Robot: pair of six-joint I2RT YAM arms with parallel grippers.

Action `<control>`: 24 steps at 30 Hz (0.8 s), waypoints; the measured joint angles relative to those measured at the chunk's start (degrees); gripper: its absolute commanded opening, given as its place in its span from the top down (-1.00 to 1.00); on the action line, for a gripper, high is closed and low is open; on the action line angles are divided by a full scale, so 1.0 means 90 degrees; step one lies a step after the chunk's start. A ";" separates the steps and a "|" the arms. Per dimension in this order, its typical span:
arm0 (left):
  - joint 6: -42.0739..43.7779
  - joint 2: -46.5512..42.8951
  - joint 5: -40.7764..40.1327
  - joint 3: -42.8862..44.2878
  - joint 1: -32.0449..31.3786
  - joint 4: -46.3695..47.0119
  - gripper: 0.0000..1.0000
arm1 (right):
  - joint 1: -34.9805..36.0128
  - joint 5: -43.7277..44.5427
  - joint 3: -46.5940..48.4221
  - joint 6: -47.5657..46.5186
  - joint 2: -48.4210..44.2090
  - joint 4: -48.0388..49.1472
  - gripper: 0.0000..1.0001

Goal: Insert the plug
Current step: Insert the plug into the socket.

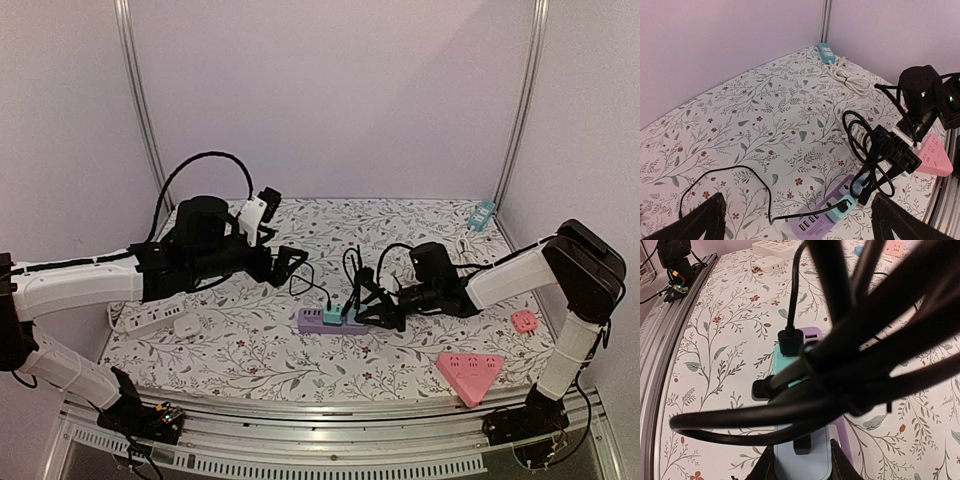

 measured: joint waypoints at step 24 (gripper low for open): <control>0.0158 -0.0129 -0.0010 -0.0005 0.0165 -0.0034 -0.99 | 0.0117 0.0381 0.0121 -0.0959 0.0520 0.0549 1.00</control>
